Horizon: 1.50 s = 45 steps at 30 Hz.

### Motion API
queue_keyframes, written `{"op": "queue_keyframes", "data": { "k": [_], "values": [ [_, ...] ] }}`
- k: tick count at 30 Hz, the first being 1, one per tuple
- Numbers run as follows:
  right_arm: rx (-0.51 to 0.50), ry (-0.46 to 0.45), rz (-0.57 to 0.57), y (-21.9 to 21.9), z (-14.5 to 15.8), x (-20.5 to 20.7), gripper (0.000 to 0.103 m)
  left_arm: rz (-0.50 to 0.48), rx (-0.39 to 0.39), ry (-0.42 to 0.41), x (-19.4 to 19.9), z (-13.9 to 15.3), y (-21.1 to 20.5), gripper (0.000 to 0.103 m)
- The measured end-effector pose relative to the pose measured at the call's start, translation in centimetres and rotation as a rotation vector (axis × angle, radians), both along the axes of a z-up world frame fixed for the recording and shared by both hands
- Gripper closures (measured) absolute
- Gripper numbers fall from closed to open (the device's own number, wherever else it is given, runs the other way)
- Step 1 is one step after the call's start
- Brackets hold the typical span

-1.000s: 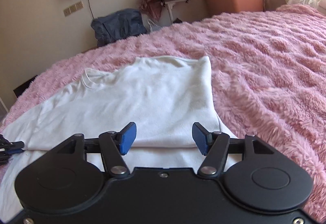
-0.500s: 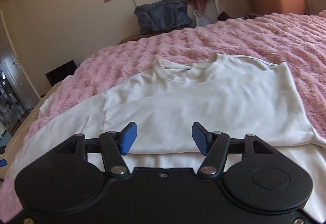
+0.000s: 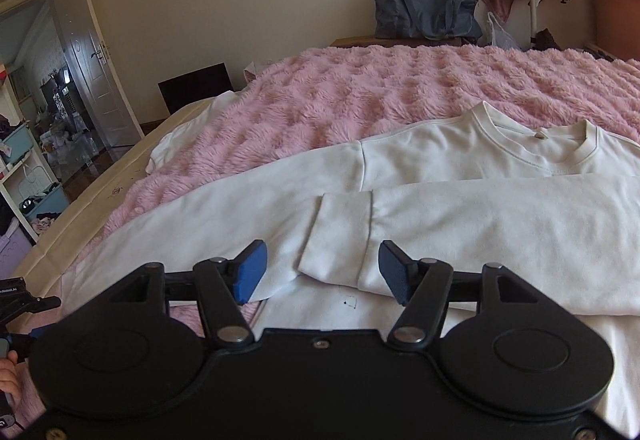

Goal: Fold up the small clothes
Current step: 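Lift the sleeve over the body with the left gripper and release it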

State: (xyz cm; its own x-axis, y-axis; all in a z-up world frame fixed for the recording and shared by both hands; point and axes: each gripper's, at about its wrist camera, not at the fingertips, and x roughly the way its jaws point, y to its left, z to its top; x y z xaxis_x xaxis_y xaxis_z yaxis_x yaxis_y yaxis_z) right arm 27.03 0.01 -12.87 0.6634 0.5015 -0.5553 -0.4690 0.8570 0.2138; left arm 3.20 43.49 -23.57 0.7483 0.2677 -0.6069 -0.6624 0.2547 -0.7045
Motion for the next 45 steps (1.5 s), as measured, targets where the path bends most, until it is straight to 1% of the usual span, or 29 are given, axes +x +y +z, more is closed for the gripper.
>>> {"op": "queue_keyframes", "data": {
  "k": [3, 6, 8, 10, 11, 12, 13, 14, 15, 19, 20, 25, 26, 29, 31, 32, 34, 35, 37, 40, 45],
  "values": [
    [-0.026, 0.009, 0.003, 0.5, -0.7, 0.0, 0.039, -0.011, -0.022, -0.007, 0.7, -0.8, 0.5, 0.057],
    [-0.030, 0.033, -0.006, 0.6, -1.6, 0.3, 0.039, -0.005, -0.027, -0.034, 1.0, -1.3, 0.9, 0.057],
    [-0.030, 0.051, -0.013, 0.6, -2.1, 0.3, 0.039, 0.013, -0.059, -0.052, 0.9, -1.6, 1.2, 0.057],
    [-0.031, 0.058, -0.011, 0.6, -2.4, 0.3, 0.039, 0.028, -0.065, -0.057, 0.9, -1.8, 1.5, 0.058],
    [-0.034, 0.058, -0.010, 0.7, -2.5, 0.3, 0.039, 0.030, -0.063, -0.064, 0.8, -1.7, 1.4, 0.063],
    [-0.037, 0.058, -0.010, 0.7, -2.5, 0.3, 0.039, 0.033, -0.053, -0.074, 0.7, -1.6, 1.3, 0.063],
    [-0.035, 0.059, -0.011, 0.6, -2.6, 0.2, 0.039, 0.029, -0.034, -0.084, 0.7, -1.3, 1.1, 0.065],
    [-0.034, 0.062, -0.011, 0.5, -2.6, 0.2, 0.039, 0.020, -0.014, -0.091, 0.7, -0.9, 0.8, 0.084],
    [-0.033, 0.063, -0.013, 0.4, -2.6, 0.2, 0.039, 0.009, 0.005, -0.101, 0.7, -0.5, 0.6, 0.097],
    [-0.033, 0.059, -0.021, -0.4, -2.5, 0.1, 0.038, -0.036, 0.136, -0.158, 1.2, 3.0, -0.7, 0.098],
    [-0.033, 0.058, -0.025, -0.7, -2.4, 0.1, 0.038, -0.052, 0.166, -0.184, 1.6, 4.3, -1.2, 0.098],
    [-0.020, 0.058, -0.050, -3.0, -2.2, -0.3, 0.038, -0.136, 0.215, -0.334, 4.1, 9.7, -3.6, 0.098],
    [-0.018, 0.058, -0.056, -3.5, -2.1, -0.4, 0.038, -0.162, 0.230, -0.376, 4.9, 11.1, -4.4, 0.098],
    [-0.019, 0.050, -0.072, -5.6, -1.7, -0.8, 0.038, -0.245, 0.273, -0.450, 7.4, 14.8, -6.9, 0.098],
    [-0.022, 0.044, -0.087, -7.1, -1.4, -1.0, 0.037, -0.305, 0.277, -0.489, 9.1, 16.5, -8.7, 0.098],
    [-0.022, 0.041, -0.095, -8.0, -1.2, -1.2, 0.037, -0.341, 0.282, -0.514, 10.2, 17.5, -10.0, 0.098],
    [-0.021, 0.032, -0.116, -9.8, -0.8, -1.4, 0.037, -0.401, 0.292, -0.539, 12.0, 18.8, -12.3, 0.098],
    [-0.020, 0.028, -0.127, -10.6, -0.6, -1.6, 0.037, -0.438, 0.284, -0.558, 13.3, 19.5, -13.9, 0.098],
    [-0.014, 0.024, -0.152, -12.4, -0.3, -1.8, 0.036, -0.505, 0.265, -0.586, 15.4, 20.2, -16.7, 0.098],
    [-0.010, 0.021, -0.187, -14.9, 0.0, -2.1, 0.036, -0.576, 0.254, -0.613, 18.1, 20.7, -20.8, 0.098],
    [-0.011, 0.016, -0.230, -18.5, 0.4, -2.3, 0.036, -0.690, 0.189, -0.629, 22.3, 19.9, -28.0, 0.098]
  ]
}}
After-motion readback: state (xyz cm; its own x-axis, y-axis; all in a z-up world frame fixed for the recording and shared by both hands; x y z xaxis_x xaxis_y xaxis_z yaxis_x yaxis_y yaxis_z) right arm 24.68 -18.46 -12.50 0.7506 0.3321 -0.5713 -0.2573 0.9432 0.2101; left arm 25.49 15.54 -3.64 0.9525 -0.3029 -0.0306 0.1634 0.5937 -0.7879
